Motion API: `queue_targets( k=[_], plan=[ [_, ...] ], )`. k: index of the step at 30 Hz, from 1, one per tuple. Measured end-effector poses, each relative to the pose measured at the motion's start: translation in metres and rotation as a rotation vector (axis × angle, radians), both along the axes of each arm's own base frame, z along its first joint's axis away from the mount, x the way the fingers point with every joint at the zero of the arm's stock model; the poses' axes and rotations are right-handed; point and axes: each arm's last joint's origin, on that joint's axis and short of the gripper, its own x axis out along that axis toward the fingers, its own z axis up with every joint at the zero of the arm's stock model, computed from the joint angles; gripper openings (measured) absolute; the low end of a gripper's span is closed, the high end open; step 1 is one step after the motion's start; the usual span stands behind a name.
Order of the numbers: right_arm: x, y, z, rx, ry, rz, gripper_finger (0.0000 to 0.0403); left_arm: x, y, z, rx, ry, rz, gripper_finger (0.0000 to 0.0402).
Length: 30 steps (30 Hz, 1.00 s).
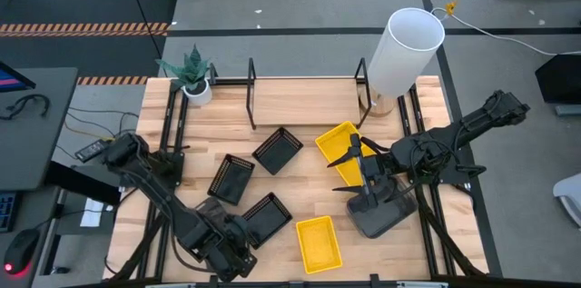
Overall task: Stack baskets on shelf by color
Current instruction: Stack the left black transparent bin on the stacked black transparent bins
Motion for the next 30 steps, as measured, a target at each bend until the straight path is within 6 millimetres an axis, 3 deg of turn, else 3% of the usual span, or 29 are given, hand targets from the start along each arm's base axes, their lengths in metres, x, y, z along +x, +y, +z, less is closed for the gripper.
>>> queue_targets(
  k=[12, 20, 26, 30],
  plan=[
    [0.000, 0.000, 0.000, 0.000, 0.000, 0.000, 0.0284, 0.004, -0.008, -0.035, 0.043, 0.149, -0.088, 0.0180],
    [0.000, 0.000, 0.000, 0.001, 0.000, 0.000, 0.0284, 0.004, -0.012, -0.053, 0.038, 0.250, -0.112, 0.0101],
    [0.000, 0.000, 0.000, 0.001, 0.000, 0.000, 0.0284, 0.003, -0.012, -0.054, 0.005, 0.293, -0.135, 0.0014],
    [0.000, 0.000, 0.000, 0.000, 0.000, 0.000, 0.0284, 0.000, -0.015, -0.054, -0.013, 0.310, -0.138, 0.0011]
  ],
)
